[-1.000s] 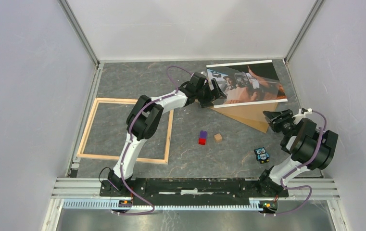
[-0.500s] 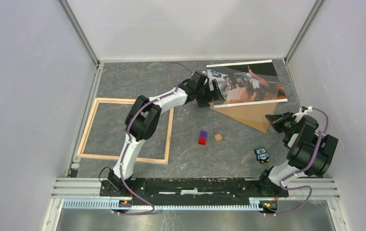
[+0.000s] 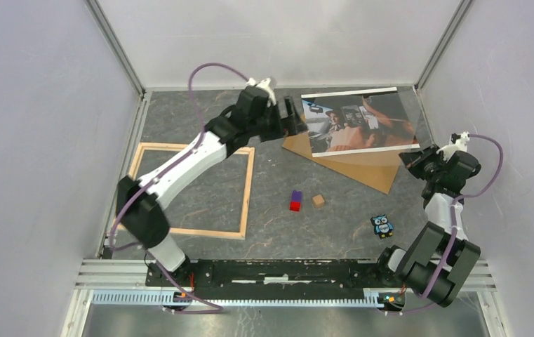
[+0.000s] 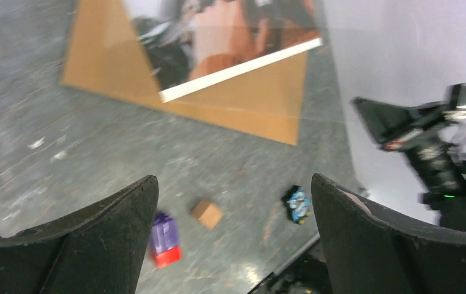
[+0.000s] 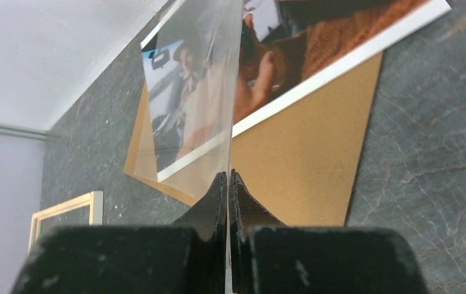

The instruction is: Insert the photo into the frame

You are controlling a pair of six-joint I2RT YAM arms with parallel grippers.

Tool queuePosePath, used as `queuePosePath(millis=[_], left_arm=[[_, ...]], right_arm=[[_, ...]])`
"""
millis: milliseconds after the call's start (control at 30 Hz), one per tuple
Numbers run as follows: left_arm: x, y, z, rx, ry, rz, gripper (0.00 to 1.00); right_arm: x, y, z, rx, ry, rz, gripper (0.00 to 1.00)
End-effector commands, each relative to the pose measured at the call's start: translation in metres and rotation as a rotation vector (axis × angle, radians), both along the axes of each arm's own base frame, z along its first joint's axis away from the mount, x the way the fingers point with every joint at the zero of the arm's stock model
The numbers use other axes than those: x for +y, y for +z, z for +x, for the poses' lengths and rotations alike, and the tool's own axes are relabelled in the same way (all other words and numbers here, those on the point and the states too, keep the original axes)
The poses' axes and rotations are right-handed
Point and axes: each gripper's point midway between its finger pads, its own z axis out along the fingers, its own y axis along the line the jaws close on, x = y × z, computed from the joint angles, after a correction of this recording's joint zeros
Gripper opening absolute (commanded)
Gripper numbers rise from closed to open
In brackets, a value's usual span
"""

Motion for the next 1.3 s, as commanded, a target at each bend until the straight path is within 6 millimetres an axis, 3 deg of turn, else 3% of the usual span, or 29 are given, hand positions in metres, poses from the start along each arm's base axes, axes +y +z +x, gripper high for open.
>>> queuePosePath(millis=[0, 100, 200, 333, 467, 700, 867, 1067, 1267], left_arm=[[0.079, -0.080, -0.025, 0.050, 0.171, 0.288, 1.00], [0.112, -0.110, -0.046, 0.096, 0.250, 0.312, 1.00], [0.124, -0.136, -0.062, 0.138, 0.274, 0.306, 1.00], [0.139, -0.157, -0.068, 0.162, 0.331, 0.341, 1.00], [0.145, -0.171, -0.067, 0.181, 0.378, 0.355, 1.00], [0.124, -0.206, -0.076, 0.293, 0.320, 0.317, 1.00], [0.112, -0.221, -0.079, 0.327, 0.278, 0.282, 1.00], [0.085, -0.207, -0.076, 0.297, 0.216, 0.222, 1.00], [0.037, -0.184, -0.079, 0.266, 0.069, 0.156, 1.00]], right_arm=[[0.005, 0.050, 0.006, -0.076, 0.065, -0.149, 0.00], [0.010, 0.071, 0.006, -0.097, 0.090, -0.181, 0.00], [0.018, 0.091, 0.007, -0.138, 0.108, -0.198, 0.00], [0.030, 0.111, 0.005, -0.185, 0.128, -0.198, 0.00], [0.039, 0.113, 0.001, -0.171, 0.156, -0.196, 0.00], [0.046, 0.126, -0.003, -0.197, 0.177, -0.205, 0.00], [0.049, 0.139, -0.001, -0.219, 0.196, -0.199, 0.00], [0.052, 0.147, 0.000, -0.237, 0.205, -0.190, 0.00], [0.054, 0.159, 0.003, -0.262, 0.208, -0.189, 0.00]])
